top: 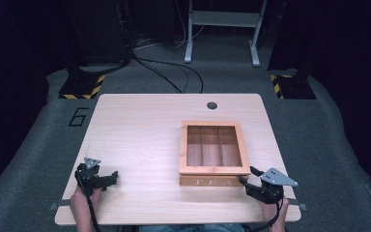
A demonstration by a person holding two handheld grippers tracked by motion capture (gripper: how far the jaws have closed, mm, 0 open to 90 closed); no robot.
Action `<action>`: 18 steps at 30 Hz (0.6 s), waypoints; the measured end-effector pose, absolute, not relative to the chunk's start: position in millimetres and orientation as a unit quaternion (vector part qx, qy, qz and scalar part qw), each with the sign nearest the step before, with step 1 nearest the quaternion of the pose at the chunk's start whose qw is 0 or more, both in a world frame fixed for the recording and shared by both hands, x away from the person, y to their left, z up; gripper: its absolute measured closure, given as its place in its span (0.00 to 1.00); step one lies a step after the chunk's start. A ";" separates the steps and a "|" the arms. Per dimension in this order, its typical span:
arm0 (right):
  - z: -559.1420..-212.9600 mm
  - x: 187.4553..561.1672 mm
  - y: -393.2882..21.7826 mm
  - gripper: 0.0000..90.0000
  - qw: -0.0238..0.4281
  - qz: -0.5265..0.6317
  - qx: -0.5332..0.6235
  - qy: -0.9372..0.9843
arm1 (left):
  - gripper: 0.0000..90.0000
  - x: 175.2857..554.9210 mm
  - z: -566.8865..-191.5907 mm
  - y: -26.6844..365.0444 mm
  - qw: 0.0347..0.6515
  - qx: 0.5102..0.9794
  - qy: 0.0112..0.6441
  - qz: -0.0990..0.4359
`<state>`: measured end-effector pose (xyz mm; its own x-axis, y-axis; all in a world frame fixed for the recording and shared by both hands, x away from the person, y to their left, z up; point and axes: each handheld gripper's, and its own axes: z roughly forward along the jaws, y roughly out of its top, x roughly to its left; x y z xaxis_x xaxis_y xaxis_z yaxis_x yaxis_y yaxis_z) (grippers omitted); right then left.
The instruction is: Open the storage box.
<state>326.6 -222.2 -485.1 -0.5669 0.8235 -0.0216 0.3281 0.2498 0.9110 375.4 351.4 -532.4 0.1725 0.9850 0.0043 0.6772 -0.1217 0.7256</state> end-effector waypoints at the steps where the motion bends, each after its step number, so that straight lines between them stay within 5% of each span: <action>1: -484.1 326.6 -222.3 0.48 0.263 0.475 0.385 0.746 | 0.01 375.4 -532.4 351.4 0.301 0.704 0.590 0.256; 18: -475.8 336.8 -219.9 0.46 0.287 0.487 0.378 0.734 | 0.01 375.4 -532.3 351.4 0.301 0.704 0.590 0.255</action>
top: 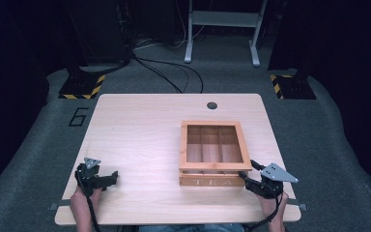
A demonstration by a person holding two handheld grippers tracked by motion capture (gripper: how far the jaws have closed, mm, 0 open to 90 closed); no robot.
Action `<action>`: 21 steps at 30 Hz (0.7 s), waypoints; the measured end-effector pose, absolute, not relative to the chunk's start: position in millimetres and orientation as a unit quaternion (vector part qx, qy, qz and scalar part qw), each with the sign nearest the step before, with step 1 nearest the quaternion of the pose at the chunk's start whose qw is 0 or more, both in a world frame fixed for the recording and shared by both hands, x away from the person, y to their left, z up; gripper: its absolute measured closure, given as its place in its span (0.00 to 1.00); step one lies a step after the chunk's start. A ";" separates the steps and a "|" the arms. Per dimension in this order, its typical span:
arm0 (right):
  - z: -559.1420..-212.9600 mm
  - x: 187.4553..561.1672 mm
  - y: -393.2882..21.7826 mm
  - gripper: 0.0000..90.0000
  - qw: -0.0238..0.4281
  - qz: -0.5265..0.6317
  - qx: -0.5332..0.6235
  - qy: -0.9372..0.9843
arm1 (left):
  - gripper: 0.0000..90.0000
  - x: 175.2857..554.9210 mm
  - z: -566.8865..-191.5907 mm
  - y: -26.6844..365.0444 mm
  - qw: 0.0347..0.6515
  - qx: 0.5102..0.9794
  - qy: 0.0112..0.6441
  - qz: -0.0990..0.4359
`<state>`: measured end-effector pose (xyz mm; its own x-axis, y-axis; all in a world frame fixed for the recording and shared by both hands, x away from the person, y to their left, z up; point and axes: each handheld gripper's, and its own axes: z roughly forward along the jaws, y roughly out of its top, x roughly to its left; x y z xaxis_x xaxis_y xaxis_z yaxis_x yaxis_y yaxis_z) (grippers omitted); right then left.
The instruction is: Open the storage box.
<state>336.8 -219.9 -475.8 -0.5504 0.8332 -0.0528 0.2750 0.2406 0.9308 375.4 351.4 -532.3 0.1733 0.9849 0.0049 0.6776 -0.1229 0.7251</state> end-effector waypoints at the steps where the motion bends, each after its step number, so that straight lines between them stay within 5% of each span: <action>1: -475.1 337.7 -219.9 0.46 0.286 0.488 0.378 0.733 | 0.01 375.4 -532.3 351.4 0.301 0.704 0.590 0.255; 21: -467.8 361.6 -215.0 0.51 0.326 0.504 0.381 0.703 | 0.01 375.4 -532.4 351.4 0.301 0.704 0.590 0.255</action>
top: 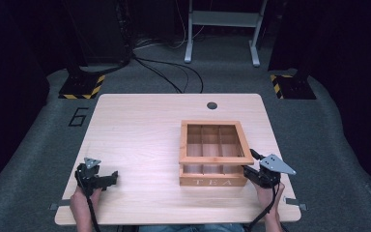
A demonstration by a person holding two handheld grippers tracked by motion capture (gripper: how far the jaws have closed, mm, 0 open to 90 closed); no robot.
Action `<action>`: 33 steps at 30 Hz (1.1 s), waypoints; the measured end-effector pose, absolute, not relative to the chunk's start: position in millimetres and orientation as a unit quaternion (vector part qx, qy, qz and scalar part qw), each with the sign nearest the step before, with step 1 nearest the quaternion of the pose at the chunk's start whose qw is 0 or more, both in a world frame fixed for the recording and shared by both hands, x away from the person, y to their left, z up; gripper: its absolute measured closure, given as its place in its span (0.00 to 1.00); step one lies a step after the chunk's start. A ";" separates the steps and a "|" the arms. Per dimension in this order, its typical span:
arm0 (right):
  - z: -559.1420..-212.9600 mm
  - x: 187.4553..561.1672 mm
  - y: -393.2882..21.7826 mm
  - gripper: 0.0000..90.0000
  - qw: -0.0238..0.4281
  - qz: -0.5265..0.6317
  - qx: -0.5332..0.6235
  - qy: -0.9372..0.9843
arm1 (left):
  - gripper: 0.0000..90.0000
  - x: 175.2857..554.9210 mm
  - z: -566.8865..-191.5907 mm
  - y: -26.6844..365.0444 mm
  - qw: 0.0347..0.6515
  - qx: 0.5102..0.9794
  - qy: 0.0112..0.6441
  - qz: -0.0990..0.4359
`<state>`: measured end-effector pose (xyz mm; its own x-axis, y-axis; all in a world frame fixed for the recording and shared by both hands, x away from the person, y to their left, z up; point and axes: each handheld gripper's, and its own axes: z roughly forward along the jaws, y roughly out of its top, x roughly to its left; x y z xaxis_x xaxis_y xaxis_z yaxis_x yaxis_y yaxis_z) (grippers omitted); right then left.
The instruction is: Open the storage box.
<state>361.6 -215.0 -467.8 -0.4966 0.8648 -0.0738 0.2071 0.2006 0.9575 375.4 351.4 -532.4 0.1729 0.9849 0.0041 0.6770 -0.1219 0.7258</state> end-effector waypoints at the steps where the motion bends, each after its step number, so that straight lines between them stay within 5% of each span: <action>1: -466.9 362.4 -214.1 0.52 0.330 0.506 0.386 0.697 | 0.01 375.4 -532.3 351.4 0.301 0.704 0.590 0.255; 33: -438.7 375.4 -213.3 0.65 0.375 0.533 0.379 0.657 | 0.01 375.4 -532.4 351.4 0.301 0.704 0.590 0.256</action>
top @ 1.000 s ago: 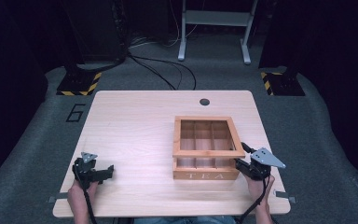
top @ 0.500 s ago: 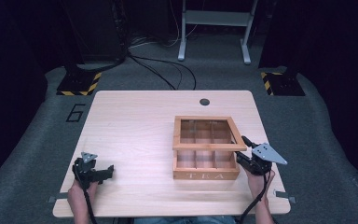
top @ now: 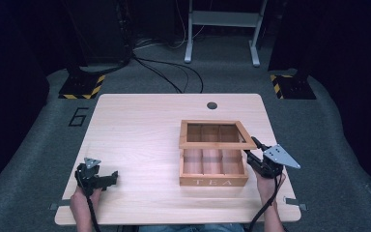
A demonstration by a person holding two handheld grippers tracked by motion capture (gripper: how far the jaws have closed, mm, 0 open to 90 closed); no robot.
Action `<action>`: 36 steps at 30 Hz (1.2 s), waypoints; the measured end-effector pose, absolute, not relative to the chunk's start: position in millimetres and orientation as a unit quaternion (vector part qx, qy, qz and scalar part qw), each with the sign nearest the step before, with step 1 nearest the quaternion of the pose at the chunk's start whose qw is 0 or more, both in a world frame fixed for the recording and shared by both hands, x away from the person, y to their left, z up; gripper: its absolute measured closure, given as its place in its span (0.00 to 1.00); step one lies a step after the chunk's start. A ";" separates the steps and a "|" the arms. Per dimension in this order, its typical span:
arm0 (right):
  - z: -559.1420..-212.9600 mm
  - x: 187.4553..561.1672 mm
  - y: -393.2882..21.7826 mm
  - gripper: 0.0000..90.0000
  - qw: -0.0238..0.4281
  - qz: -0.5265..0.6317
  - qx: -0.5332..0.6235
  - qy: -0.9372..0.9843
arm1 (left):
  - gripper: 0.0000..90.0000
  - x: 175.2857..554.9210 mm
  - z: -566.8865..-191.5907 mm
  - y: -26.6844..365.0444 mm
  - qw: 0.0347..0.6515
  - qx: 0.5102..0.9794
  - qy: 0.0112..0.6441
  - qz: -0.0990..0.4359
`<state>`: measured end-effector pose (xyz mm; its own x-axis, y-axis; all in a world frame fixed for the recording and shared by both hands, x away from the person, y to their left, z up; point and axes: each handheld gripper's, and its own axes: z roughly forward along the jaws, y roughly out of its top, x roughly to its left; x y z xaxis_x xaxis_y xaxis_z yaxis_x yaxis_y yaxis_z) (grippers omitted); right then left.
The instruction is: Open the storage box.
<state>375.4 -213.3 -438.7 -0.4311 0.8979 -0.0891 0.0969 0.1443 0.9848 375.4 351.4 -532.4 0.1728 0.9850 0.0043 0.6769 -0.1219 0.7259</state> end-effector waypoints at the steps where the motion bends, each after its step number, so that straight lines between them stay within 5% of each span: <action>1: -437.8 375.6 -213.2 0.65 0.377 0.533 0.380 0.655 | 0.01 375.4 -532.4 351.4 0.301 0.704 0.590 0.256; 36: -389.2 408.0 -217.4 0.69 0.332 0.521 0.404 0.675 | 0.01 375.4 -532.4 351.4 0.301 0.704 0.590 0.255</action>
<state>408.0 -217.4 -389.2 -0.4528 0.8912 -0.0274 0.1997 0.1313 0.9710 375.4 351.4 -532.4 0.1730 0.9849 0.0042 0.6771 -0.1220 0.7257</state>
